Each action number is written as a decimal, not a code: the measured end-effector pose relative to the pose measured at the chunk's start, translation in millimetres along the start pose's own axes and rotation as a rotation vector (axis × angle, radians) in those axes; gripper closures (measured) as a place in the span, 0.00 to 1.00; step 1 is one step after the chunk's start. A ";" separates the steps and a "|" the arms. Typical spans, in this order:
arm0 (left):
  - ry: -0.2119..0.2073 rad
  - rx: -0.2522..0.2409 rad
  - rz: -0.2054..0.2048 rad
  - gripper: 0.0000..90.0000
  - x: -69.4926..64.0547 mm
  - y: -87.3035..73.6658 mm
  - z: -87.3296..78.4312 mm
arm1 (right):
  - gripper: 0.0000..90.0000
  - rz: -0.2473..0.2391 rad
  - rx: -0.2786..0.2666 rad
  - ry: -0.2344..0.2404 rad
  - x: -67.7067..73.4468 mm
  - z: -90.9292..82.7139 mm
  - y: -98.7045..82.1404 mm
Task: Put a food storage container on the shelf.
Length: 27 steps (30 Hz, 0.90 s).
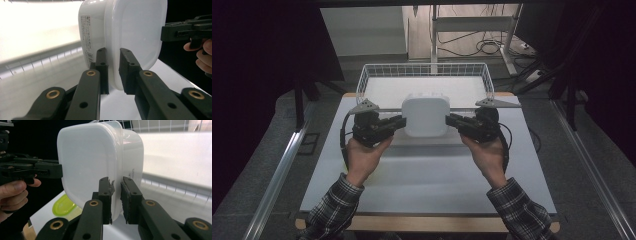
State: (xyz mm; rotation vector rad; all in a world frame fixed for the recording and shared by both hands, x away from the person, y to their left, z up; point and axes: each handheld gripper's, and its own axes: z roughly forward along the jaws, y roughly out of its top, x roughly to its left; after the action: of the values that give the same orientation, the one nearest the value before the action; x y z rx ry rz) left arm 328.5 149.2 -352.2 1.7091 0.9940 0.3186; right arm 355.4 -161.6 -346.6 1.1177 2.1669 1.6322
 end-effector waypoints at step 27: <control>0.008 -0.012 -0.035 0.87 36.0 59.9 28.3 | 0.86 0.039 0.001 -0.031 -30.9 32.2 67.5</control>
State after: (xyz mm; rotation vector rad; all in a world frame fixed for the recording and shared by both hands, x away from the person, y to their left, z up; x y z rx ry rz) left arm 396.2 153.2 -319.1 1.6787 1.0241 0.3084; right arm 425.0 -151.9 -306.5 1.1853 2.1394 1.6189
